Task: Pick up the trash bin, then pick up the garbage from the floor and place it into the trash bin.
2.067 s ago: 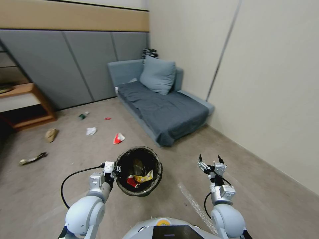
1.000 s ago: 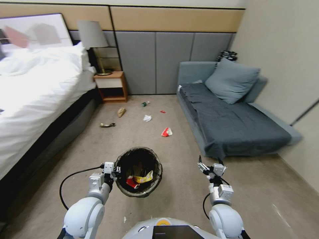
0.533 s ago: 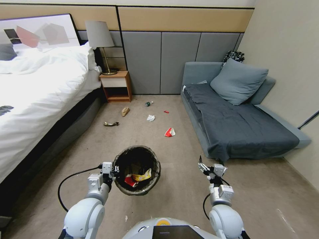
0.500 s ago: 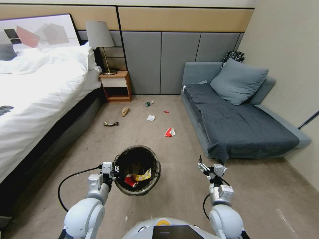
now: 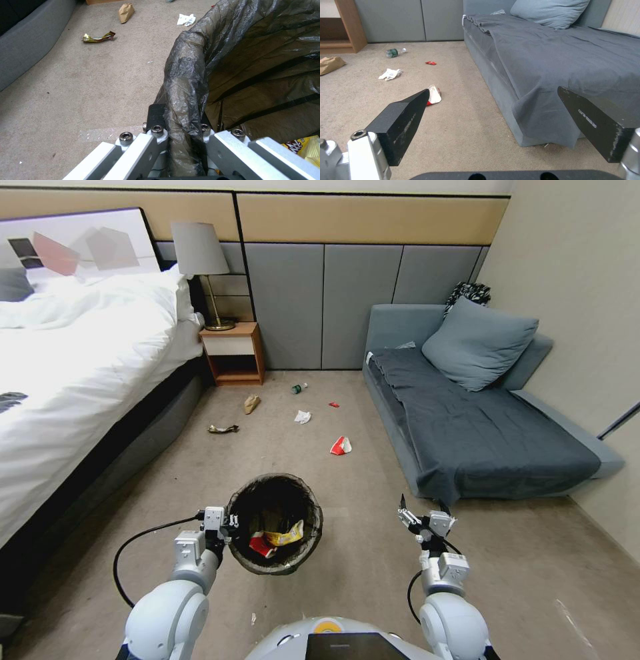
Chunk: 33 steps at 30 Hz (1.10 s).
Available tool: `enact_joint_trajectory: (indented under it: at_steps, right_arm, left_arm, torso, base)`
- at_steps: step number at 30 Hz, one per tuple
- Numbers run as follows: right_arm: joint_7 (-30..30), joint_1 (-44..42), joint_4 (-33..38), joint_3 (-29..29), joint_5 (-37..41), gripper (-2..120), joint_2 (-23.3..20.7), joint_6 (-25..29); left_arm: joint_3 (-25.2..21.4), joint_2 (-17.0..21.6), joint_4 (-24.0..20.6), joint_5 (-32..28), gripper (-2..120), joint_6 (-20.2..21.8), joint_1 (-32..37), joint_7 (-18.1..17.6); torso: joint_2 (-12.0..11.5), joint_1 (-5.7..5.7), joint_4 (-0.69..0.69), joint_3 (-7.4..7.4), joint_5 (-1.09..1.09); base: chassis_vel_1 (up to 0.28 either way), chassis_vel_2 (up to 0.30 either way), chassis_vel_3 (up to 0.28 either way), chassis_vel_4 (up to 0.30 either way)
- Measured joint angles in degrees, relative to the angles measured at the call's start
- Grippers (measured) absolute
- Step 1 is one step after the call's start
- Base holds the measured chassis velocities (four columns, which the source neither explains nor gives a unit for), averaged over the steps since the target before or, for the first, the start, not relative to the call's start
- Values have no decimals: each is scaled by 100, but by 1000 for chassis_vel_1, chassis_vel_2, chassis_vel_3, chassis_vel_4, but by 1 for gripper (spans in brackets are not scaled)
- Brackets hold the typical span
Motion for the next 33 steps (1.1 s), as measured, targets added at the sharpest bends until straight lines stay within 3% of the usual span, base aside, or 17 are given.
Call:
enact_joint_trajectory:
  at_steps: [33]
  right_arm:
    - [16, 3, -92, -18, -50, 100, 20, -2]
  left_arm:
    - [23, 6, 88, 44, 1, 7, -26, 51]
  torso:
    - [0, 0, 1, 0, 0]
  base:
    - [-64, 65, 65, -63]
